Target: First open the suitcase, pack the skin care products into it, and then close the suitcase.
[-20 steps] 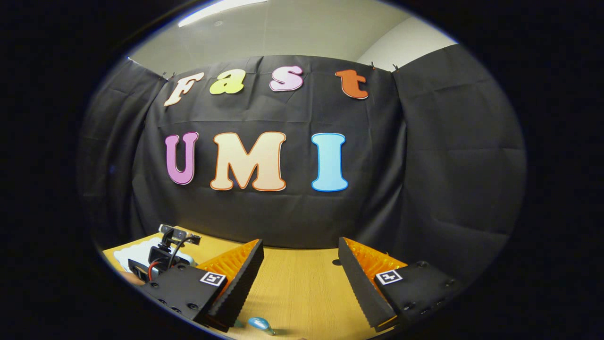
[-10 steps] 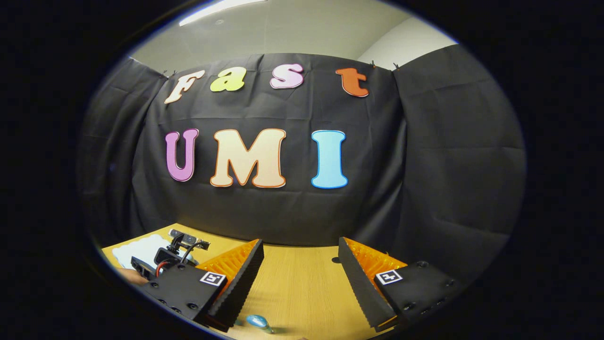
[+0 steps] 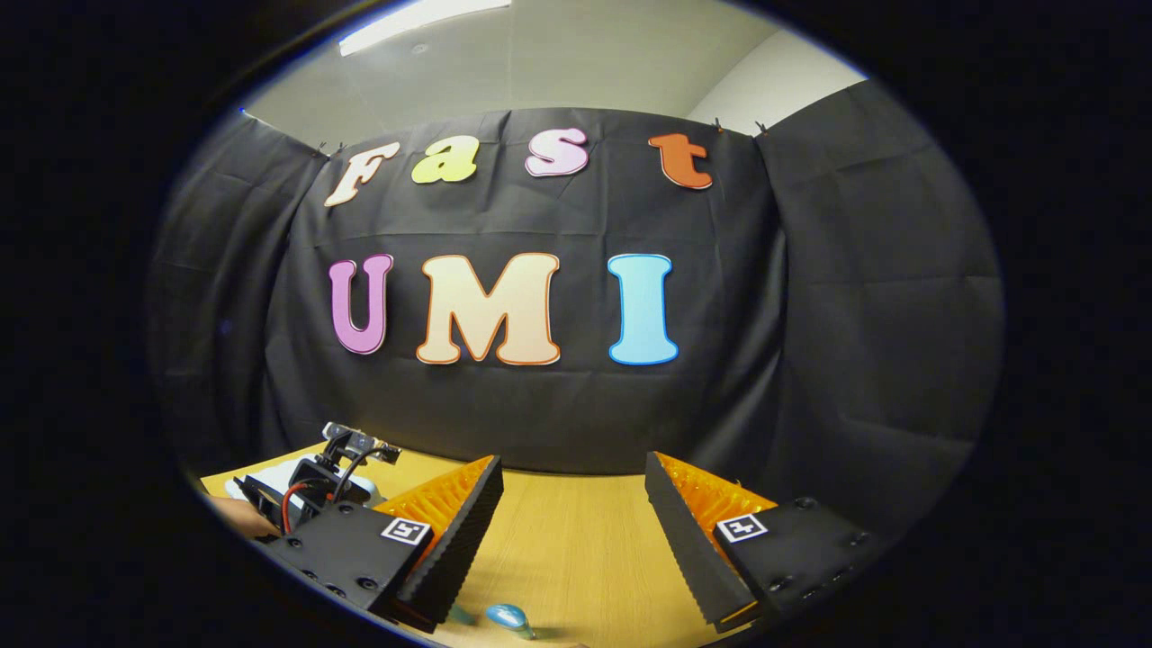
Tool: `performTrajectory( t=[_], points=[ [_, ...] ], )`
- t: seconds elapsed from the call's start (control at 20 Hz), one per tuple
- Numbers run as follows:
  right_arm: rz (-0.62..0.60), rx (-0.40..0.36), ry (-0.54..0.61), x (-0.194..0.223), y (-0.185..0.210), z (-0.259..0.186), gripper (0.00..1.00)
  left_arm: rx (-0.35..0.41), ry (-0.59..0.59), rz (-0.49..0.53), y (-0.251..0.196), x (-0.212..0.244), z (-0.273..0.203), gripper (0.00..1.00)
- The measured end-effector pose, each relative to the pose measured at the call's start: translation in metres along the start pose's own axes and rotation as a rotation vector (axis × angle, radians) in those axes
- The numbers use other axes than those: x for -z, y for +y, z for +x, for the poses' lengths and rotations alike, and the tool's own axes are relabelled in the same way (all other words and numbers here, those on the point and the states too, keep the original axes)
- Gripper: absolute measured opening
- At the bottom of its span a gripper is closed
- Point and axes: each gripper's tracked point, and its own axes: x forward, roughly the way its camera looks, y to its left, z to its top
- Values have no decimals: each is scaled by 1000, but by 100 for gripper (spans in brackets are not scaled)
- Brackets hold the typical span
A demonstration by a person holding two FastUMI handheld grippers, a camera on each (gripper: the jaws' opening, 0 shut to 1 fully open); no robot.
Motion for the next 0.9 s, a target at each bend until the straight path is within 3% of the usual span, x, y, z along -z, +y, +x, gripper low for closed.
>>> performTrajectory(
  t=[0.4,0.9],
  points=[
    [15,-64,-8,-2,29,8,100,42,-119,-24,24,-56,-68,0],
    [30,-122,-19,-7,96,26,100,55,-294,-95,119,-119,-147,0]
  ],
)
